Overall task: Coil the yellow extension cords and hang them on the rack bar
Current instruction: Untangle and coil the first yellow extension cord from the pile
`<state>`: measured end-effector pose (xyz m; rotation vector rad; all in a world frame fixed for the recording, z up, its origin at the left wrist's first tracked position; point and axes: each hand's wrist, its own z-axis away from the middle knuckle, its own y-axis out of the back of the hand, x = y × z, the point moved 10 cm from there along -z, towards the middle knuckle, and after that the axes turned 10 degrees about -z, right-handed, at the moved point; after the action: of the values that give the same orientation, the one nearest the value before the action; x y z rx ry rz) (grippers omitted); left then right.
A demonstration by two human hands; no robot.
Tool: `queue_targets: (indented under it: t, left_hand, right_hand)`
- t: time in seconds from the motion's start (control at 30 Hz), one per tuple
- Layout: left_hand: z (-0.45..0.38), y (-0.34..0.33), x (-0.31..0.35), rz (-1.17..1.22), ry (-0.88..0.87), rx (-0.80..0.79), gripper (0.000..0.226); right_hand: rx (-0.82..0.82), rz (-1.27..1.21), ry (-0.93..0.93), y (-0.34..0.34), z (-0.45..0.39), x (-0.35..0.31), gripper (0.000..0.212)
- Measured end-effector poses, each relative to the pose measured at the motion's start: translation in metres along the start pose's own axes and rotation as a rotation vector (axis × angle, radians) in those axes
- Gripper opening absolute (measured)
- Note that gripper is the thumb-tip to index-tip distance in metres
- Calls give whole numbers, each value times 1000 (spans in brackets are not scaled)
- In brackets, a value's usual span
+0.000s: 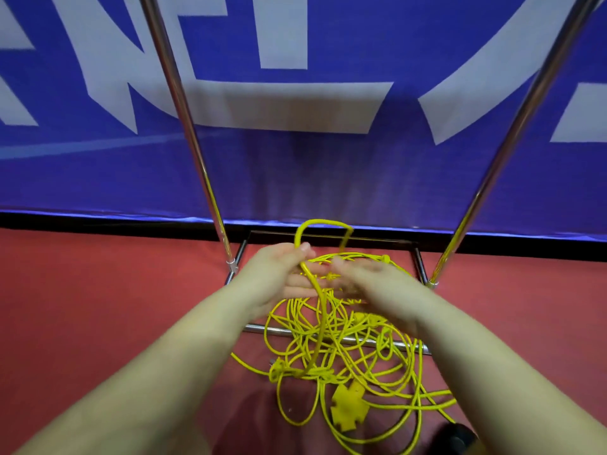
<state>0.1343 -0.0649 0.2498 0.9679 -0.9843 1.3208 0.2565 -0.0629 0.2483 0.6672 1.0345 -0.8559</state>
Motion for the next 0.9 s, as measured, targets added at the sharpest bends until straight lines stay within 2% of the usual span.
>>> queue_targets:
  t: [0.07,0.1,0.17,0.23,0.3,0.47,0.6,0.67,0.7,0.77,0.83,0.87,0.9]
  left_hand:
    - [-4,17,-7,229,48,94,18]
    - [-6,21,-10,301,67,118,19]
    - [-11,20,-10,415,81,96,19]
    - [-15,12,-8,461,68,35,19]
    - [-19,3,-11,310,54,-32,22]
    - [-17,-33,-31,-482,-20,-273,36]
    - [-16,-33,-43,-706,-16,-315,29]
    - [-17,-23,-42,-622,38,-259,30]
    - [-18,-17,-40,-530,64,-219,30]
    - [-20,-7,-33,-308,82,-138,30]
    - [-22,1,-27,-37,79,-68,29]
    - [-22,5,-23,72,74,-41,28]
    - [-23,8,-21,150,69,-13,27]
  right_hand:
    - [-155,283,-5,-24,1,17,40]
    - [-198,334,9,-32,0,22,32]
    - [-171,310,66,-31,-8,21,15]
    - [-83,176,107,-20,-18,14,14]
    - [-5,-5,96,-6,-24,11,13]
    - [170,-519,129,35,-28,-5,23]
    - [270,-790,195,62,-30,-13,17]
    - [229,-717,185,57,-33,-14,17]
    - [188,-602,162,49,-34,-13,17]
    - [80,-250,98,26,-33,-3,20]
    - [-85,161,45,-2,-31,16,35]
    - [-163,299,25,-15,-29,27,35]
    - [-211,342,28,-25,-29,34,26]
